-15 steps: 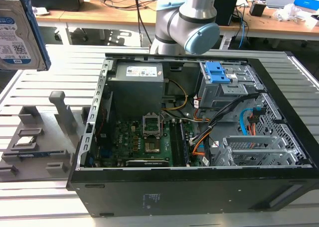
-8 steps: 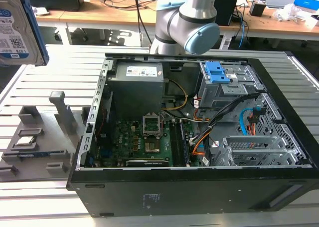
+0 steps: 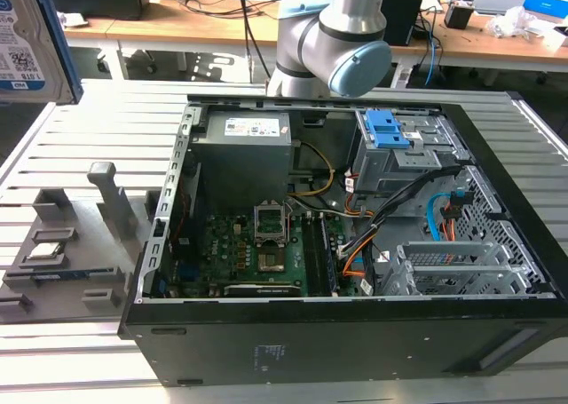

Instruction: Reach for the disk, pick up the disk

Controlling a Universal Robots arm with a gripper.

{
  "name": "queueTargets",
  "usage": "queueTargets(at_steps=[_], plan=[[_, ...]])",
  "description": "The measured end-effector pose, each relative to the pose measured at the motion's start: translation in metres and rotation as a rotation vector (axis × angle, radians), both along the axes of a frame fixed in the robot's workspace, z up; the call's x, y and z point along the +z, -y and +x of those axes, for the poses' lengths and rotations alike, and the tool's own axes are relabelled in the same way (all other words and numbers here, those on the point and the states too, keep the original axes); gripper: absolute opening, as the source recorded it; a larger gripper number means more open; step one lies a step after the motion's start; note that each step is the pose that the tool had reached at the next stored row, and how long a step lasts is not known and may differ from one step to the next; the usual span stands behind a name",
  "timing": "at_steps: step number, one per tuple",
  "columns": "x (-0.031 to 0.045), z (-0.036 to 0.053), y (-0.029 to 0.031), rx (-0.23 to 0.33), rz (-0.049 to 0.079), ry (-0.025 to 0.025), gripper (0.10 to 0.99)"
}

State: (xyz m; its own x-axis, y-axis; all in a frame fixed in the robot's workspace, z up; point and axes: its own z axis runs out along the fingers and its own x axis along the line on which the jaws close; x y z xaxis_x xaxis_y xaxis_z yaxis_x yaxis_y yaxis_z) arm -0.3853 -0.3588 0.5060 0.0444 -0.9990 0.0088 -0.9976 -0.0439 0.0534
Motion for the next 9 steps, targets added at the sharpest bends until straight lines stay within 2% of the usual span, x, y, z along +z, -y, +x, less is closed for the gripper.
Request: queueTargets(at_steps=[9], plan=[[0.0191, 0.0013, 0.0000, 0.000, 0.000, -0.0024, 0.365]])
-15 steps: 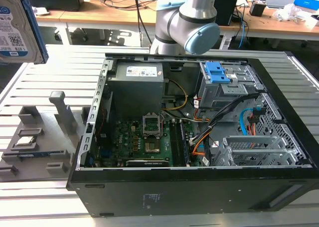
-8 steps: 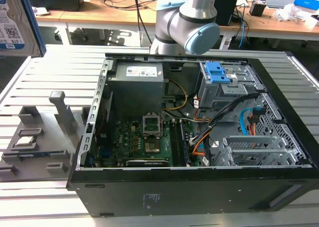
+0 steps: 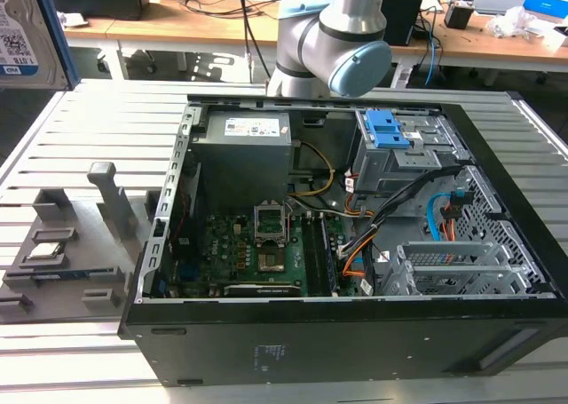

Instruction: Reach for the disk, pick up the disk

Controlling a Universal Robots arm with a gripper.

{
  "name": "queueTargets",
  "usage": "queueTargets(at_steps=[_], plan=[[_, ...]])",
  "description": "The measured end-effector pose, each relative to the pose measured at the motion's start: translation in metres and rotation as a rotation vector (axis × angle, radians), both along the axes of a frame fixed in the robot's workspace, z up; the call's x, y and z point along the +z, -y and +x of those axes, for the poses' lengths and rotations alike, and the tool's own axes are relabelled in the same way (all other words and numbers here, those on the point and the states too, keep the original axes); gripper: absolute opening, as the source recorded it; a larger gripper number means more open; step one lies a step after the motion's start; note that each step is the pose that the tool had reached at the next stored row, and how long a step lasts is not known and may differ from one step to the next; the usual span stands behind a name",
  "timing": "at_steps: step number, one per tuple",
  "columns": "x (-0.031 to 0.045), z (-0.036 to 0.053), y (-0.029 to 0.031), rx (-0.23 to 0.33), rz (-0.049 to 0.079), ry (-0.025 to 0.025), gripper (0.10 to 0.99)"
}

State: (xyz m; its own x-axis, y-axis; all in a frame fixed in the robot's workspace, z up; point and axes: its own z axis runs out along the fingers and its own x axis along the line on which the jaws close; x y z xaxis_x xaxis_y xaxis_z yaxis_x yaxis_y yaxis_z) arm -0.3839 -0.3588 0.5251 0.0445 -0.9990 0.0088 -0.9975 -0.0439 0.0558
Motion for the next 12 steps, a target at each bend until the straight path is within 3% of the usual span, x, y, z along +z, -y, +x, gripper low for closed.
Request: queueTargets(at_steps=[12], plan=[[0.0247, 0.0017, 0.0000, 0.000, 0.000, -0.0031, 0.365]])
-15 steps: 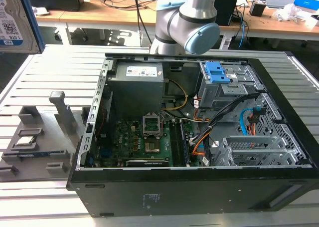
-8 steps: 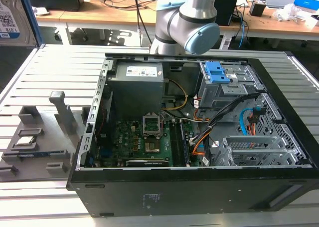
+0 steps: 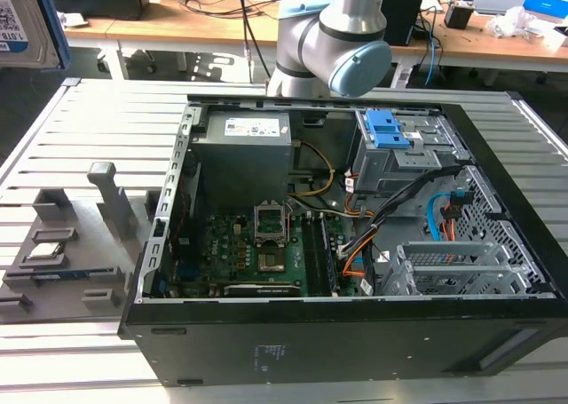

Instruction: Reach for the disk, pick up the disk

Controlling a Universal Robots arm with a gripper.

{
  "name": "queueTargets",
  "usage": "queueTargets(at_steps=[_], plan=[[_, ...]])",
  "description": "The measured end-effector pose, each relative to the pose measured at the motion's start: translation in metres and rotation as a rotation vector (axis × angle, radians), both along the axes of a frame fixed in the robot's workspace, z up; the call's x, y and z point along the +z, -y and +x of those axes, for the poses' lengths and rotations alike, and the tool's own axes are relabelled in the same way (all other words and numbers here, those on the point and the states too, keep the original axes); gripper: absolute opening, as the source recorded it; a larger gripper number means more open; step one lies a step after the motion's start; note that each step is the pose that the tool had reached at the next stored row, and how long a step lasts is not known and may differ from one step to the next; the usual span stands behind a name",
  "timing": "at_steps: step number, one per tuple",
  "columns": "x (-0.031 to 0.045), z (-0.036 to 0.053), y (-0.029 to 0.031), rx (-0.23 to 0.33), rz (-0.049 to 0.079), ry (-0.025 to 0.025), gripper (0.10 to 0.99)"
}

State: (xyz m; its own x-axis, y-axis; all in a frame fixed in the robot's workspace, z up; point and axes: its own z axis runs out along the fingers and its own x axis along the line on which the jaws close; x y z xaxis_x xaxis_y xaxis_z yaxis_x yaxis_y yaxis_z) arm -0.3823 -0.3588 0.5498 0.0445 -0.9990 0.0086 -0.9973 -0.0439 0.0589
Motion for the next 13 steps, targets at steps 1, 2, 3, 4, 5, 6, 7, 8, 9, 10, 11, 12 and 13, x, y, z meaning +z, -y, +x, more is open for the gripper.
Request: queueTargets(at_steps=[1, 2, 3, 4, 5, 6, 7, 8, 9, 10, 11, 12, 13], plan=[[0.0023, 0.0001, 0.0000, 0.000, 0.000, -0.0003, 0.365], [0.0052, 0.0003, 0.0000, 0.000, 0.000, -0.0006, 0.365], [0.0083, 0.0005, 0.0000, 0.000, 0.000, -0.0010, 0.365], [0.0100, 0.0006, 0.0000, 0.000, 0.000, -0.0012, 0.365], [0.0121, 0.0008, 0.0000, 0.000, 0.000, -0.0015, 0.365], [0.0171, 0.0012, 0.0000, 0.000, 0.000, -0.0023, 0.365], [0.0205, 0.0014, 0.0000, 0.000, 0.000, -0.0027, 0.365], [0.0220, 0.0015, 0.0000, 0.000, 0.000, -0.0030, 0.365], [0.0242, 0.0017, 0.0000, 0.000, 0.000, -0.0033, 0.365], [0.0262, 0.0019, 0.0000, 0.000, 0.000, -0.0037, 0.365], [0.0275, 0.0019, 0.0000, 0.000, 0.000, -0.0038, 0.365], [0.0294, 0.0021, 0.0000, 0.000, 0.000, -0.0041, 0.365], [0.0307, 0.0022, 0.0000, 0.000, 0.000, -0.0043, 0.365]])
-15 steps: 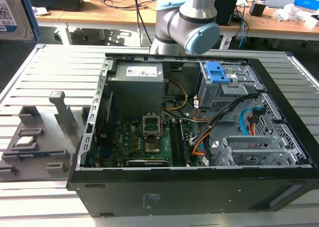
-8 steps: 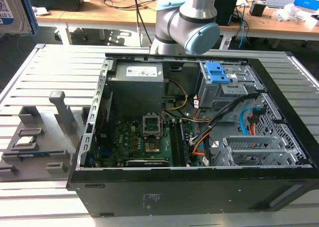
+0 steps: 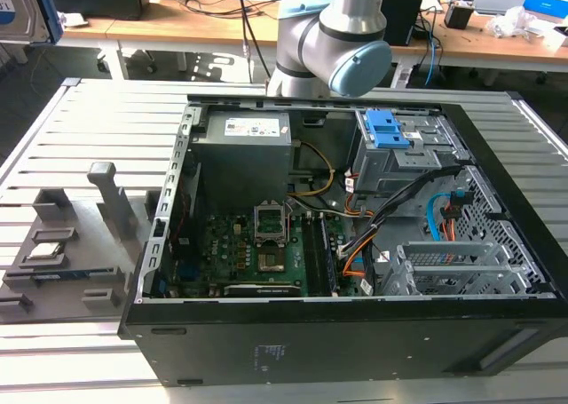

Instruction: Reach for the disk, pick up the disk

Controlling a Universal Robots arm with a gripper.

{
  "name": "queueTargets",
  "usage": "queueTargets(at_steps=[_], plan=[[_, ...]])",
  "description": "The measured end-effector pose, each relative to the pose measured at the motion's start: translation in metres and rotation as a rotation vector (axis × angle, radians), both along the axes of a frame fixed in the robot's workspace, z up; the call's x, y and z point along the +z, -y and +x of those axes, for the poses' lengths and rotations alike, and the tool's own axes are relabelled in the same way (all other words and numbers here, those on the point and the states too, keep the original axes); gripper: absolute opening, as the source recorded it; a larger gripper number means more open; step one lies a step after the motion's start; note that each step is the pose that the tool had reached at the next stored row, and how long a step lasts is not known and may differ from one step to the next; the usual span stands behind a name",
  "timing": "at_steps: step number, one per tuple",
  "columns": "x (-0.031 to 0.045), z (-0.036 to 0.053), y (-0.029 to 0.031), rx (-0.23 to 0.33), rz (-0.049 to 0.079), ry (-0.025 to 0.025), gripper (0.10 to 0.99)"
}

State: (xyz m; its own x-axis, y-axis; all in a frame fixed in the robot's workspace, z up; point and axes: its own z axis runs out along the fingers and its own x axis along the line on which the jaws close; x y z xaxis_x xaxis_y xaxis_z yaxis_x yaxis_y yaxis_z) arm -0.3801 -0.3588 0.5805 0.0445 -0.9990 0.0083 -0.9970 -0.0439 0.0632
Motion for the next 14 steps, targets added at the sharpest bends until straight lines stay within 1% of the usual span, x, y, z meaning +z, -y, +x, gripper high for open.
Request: queueTargets(at_steps=[3, 10, 12, 14], plan=[[0.0033, 0.0003, 0.0000, 0.000, 0.000, -0.0007, 0.365], [0.0036, 0.0003, 0.0001, 0.000, 0.001, -0.0010, 0.365], [0.0036, 0.0003, 0.0000, 0.000, 0.040, -0.0009, 0.365], [0.0035, 0.0006, 0.0000, 0.003, 0.073, -0.0009, 0.365]])
